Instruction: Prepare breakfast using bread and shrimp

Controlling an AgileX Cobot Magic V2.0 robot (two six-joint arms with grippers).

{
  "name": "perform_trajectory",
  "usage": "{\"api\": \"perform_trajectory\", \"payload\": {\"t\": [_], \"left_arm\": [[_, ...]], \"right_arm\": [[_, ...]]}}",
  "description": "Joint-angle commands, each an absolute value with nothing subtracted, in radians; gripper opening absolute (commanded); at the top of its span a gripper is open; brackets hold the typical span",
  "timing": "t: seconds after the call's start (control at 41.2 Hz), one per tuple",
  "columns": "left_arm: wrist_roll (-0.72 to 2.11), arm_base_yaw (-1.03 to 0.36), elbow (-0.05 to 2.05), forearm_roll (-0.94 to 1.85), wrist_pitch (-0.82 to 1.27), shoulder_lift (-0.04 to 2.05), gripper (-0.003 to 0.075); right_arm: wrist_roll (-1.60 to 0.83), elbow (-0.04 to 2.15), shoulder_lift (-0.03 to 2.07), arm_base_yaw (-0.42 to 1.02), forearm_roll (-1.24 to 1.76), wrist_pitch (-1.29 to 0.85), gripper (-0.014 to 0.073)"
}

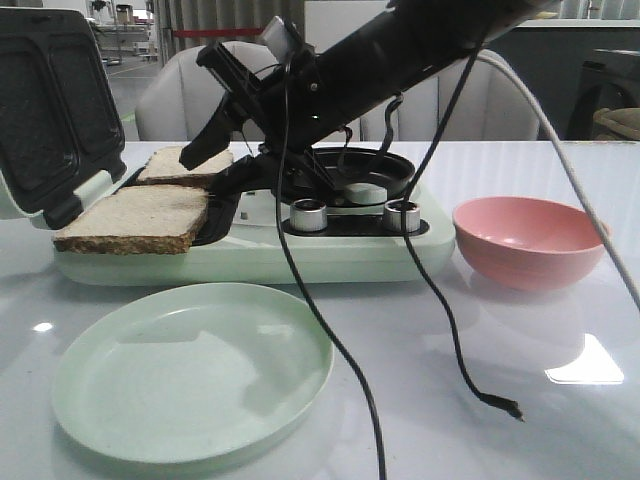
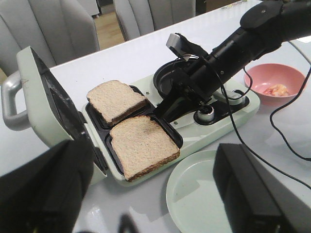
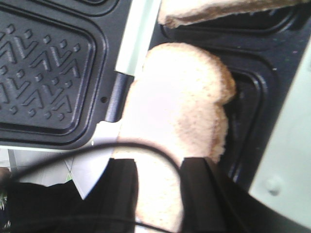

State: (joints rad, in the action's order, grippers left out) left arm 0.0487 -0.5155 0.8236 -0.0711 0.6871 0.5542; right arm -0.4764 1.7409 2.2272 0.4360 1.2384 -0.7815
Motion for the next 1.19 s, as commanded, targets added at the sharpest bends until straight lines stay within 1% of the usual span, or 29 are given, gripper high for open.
{"api": "perform_trajectory", "payload": {"t": [0.0,0.194,0.316,0.485,0.655,0.752,0.898,1.044,1.165], "left_arm": [[0.036,-0.521,0.852,-0.075,0.603,0.556,0.0564],[0.036,-0.521,0.852,-0.075,0.603,0.556,0.0564],[0.036,-0.521,0.852,-0.075,0.603,0.556,0.0564],[0.036,-0.521,0.852,-0.079,0.603,0.556,0.0564],[0.036,-0.521,0.852,-0.079,0.603,0.556,0.0564],[0.036,-0.521,0.852,-0.079,0.603,0.556,0.0564],[0.036,-0.521,0.852,-0.079,0.603,0.556,0.0564],[0.036,-0.521,0.852,-0.079,0.603,0.556,0.0564],[0.036,-0.521,0.852,-0.079,0.603,0.556,0.0564]], "right_arm": [[-0.482,1.773,2.159,0.417,1.286,-0.804,0.0363],[-0.483,1.773,2.113,0.398,1.231,-0.823,0.0363],[-0.484,1.773,2.055,0.398,1.141,-0.814,0.0363],[-0.484,1.773,1.941,0.398,1.035,-0.801,0.0363],[-0.483,1.761,1.796,0.403,0.841,-0.791,0.0363],[-0.483,1.71,1.7,0.41,0.743,-0.764,0.0363],[-0.483,1.576,1.545,0.419,0.657,-0.713,0.0363],[-0.477,1.458,1.412,0.419,0.542,-0.736,0.0354],[-0.403,1.362,1.306,0.419,0.436,-0.761,0.0343]]}}
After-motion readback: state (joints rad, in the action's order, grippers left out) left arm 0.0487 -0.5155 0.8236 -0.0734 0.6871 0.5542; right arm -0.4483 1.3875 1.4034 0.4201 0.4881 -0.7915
